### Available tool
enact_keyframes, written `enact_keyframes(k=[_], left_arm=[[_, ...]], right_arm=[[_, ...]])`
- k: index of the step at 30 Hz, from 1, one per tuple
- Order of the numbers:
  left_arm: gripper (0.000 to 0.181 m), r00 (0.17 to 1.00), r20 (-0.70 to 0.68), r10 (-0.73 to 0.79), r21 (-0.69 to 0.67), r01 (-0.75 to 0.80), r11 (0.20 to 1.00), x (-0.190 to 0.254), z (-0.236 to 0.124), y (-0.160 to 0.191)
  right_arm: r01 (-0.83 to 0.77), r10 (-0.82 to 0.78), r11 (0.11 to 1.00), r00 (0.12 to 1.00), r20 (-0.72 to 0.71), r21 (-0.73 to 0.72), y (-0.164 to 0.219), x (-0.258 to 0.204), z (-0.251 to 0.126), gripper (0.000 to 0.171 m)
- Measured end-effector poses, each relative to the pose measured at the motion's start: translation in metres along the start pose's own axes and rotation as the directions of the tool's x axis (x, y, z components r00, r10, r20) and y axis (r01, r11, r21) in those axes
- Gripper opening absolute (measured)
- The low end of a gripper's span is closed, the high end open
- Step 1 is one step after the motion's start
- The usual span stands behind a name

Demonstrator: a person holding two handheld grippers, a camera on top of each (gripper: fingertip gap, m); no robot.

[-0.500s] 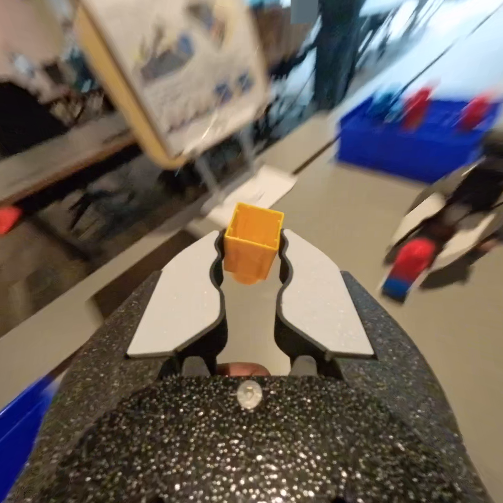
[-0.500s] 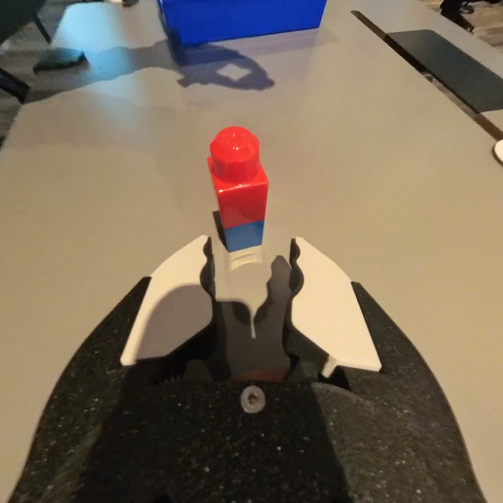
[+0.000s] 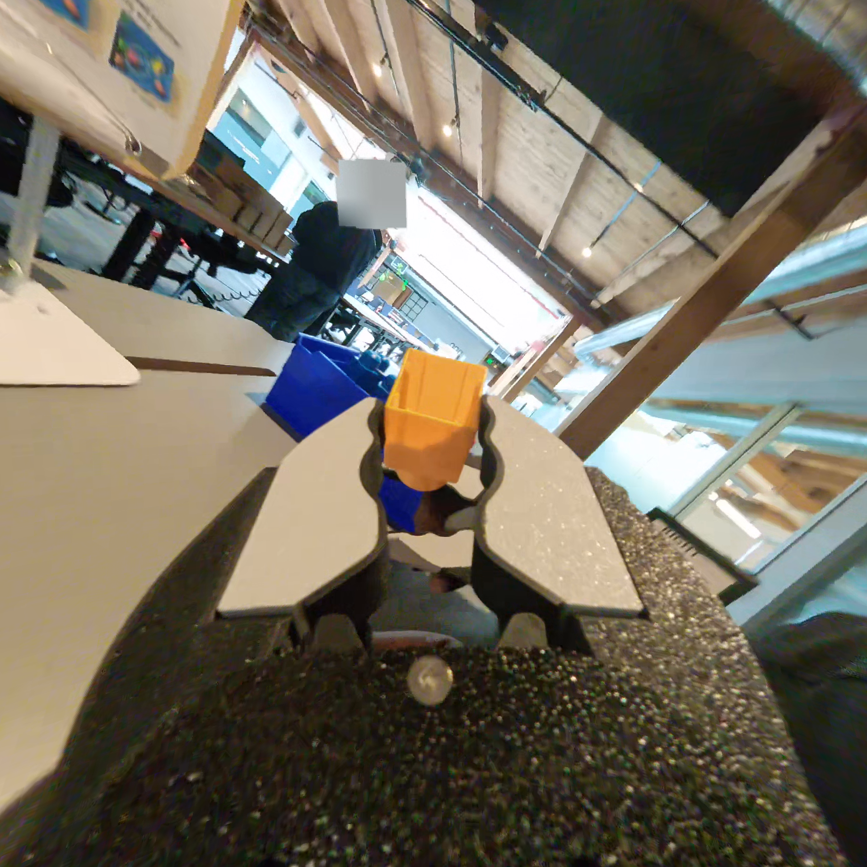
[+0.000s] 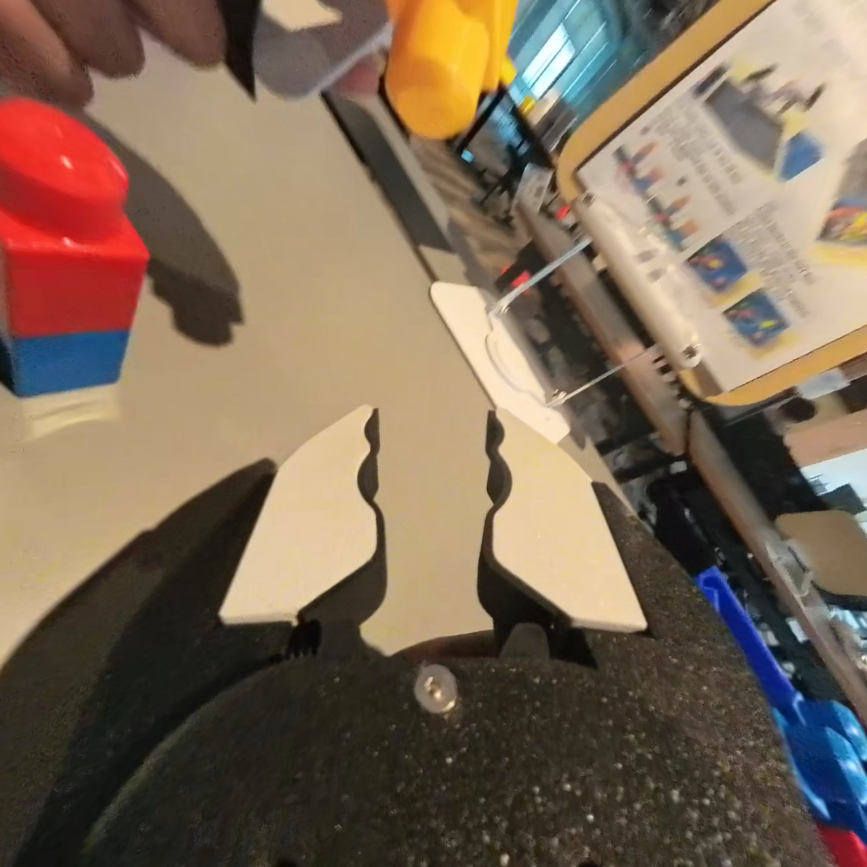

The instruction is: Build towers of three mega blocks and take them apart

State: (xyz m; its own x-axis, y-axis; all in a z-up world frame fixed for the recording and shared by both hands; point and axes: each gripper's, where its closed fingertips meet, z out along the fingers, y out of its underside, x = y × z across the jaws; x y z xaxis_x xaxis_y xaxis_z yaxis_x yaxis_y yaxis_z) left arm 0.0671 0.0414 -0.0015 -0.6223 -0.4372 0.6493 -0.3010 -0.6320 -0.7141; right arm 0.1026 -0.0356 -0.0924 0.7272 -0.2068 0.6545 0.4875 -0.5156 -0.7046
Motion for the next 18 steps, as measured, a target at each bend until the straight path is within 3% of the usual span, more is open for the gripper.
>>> enact_keyframes(k=[4,11,15,18], left_arm=[[0.038,0.993,-0.055,-0.107,0.039,0.109,0.993,0.019,0.001,0.001],[0.038,0.995,0.022,-0.092,0.034,0.092,0.995,0.014,0.0,0.012],[0.038,0.99,0.14,0.012,-0.035,-0.008,0.999,-0.001,0.0,0.028],[0.038,0.993,0.112,0.039,-0.064,-0.032,0.997,0.009,0.004,0.032]], right_arm=[[-0.007,0.015,0.992,0.998,-0.061,0.124,-0.023,0.003,-0.006,0.044],[-0.024,0.031,0.991,0.999,-0.045,0.133,-0.031,-0.006,-0.002,0.044],[-0.052,0.059,0.984,0.998,-0.037,0.173,-0.043,-0.01,-0.002,0.044],[-0.068,0.077,0.976,0.996,-0.036,0.206,-0.055,-0.014,-0.003,0.044]])
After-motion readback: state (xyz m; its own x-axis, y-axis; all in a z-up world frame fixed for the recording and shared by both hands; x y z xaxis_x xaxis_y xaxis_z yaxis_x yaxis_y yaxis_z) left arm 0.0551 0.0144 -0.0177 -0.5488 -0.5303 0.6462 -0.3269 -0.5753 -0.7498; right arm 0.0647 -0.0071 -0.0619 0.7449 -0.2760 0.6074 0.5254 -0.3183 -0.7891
